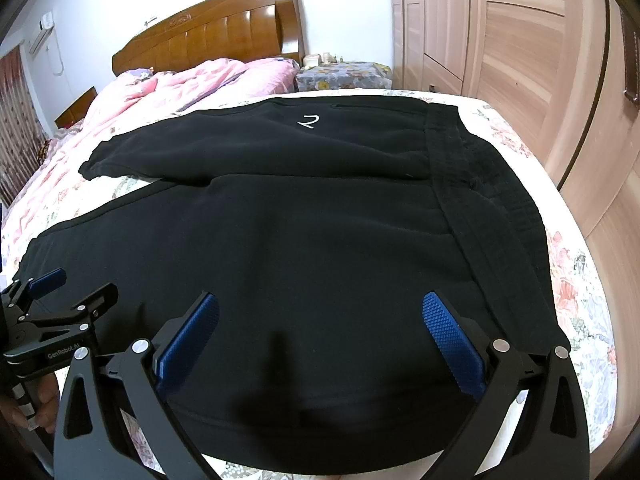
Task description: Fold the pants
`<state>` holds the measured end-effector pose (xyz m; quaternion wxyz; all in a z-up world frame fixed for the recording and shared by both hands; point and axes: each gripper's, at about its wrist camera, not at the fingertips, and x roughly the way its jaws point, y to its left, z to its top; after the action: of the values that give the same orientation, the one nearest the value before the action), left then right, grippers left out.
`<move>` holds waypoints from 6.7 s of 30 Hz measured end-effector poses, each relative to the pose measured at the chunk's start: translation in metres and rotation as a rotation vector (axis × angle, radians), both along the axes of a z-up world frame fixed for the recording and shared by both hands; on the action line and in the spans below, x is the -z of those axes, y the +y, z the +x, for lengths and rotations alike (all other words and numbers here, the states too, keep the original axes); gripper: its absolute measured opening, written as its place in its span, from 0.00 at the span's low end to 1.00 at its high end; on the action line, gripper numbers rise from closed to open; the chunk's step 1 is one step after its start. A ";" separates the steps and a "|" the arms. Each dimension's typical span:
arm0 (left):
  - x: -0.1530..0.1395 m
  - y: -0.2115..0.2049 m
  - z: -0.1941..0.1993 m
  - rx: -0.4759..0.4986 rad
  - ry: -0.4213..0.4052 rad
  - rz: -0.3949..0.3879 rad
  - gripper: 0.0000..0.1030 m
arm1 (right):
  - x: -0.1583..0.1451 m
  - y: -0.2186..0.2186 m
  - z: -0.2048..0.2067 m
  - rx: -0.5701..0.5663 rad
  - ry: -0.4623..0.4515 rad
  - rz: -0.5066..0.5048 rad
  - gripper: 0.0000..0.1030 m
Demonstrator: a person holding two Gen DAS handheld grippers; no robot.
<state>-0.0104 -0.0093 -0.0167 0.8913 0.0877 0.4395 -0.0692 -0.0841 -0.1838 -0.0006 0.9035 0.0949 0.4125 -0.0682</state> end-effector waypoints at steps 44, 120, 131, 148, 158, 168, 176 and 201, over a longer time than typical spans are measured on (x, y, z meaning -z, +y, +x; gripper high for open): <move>-0.024 0.008 0.007 -0.005 -0.048 0.073 0.99 | -0.014 -0.014 0.011 -0.010 -0.033 0.001 0.96; -0.129 0.009 0.101 0.971 -0.319 0.332 0.13 | -0.115 -0.054 0.038 -0.440 -0.329 -0.171 0.08; 0.024 0.029 -0.043 0.807 -0.159 0.389 0.13 | 0.023 -0.023 -0.055 -0.399 -0.054 0.007 0.10; 0.035 0.030 -0.026 0.691 -0.172 0.276 0.39 | 0.024 -0.086 -0.101 -0.001 -0.097 0.277 0.64; 0.038 0.027 -0.025 0.707 -0.176 0.293 0.37 | 0.047 -0.111 -0.090 0.137 -0.159 0.527 0.39; -0.019 0.034 -0.043 0.654 -0.315 0.279 0.09 | -0.015 -0.094 -0.080 0.072 -0.286 0.226 0.16; 0.013 0.010 -0.072 0.734 -0.203 0.346 0.09 | 0.055 -0.132 -0.085 0.158 -0.138 0.403 0.13; 0.035 0.021 -0.074 0.736 -0.185 0.338 0.40 | 0.042 -0.101 -0.086 0.099 -0.111 0.541 0.50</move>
<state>-0.0840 0.0115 -0.0515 0.8158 0.3898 0.3020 -0.3021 -0.1698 -0.2849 -0.0424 0.8620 0.3563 0.3604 0.0056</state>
